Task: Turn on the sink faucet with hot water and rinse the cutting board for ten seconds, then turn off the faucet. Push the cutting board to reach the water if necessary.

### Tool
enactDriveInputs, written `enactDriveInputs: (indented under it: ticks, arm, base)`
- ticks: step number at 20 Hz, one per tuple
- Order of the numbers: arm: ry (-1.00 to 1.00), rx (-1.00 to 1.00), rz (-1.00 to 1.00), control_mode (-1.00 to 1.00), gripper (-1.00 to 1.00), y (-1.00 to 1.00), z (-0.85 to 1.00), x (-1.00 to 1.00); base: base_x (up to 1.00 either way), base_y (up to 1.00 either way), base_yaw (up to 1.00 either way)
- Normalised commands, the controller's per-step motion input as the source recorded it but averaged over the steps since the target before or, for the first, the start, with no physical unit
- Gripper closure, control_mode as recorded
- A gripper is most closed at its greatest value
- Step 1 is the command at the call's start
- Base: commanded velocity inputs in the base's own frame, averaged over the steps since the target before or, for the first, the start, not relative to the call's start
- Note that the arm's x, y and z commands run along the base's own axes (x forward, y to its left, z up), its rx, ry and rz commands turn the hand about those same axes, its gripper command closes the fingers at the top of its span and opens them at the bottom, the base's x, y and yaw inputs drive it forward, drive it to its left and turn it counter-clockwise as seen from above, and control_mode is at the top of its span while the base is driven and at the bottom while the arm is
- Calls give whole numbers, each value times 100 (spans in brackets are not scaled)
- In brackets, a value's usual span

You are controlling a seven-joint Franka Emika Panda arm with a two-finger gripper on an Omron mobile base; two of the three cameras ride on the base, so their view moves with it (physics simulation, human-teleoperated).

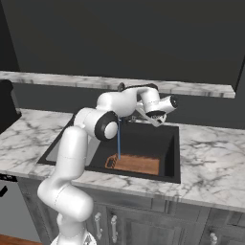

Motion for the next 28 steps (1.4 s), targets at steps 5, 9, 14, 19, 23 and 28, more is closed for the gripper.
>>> enactDriveInputs:
  ticks: [5,9,14,19,23,28]
  arm:
    - [0,0,0,-100,100,0,0,0]
    - [0,0,0,-100,100,0,0,0]
    - [0,0,0,-100,100,0,0,0]
    - [0,0,0,-100,100,0,0,0]
    - [0,0,0,-100,100,0,0,0]
    - [0,0,0,-100,100,0,0,0]
  base:
    - [0,0,0]
    - [0,0,0]
    - [0,0,0]
    - [0,0,0]
    - [0,0,0]
    - [0,0,0]
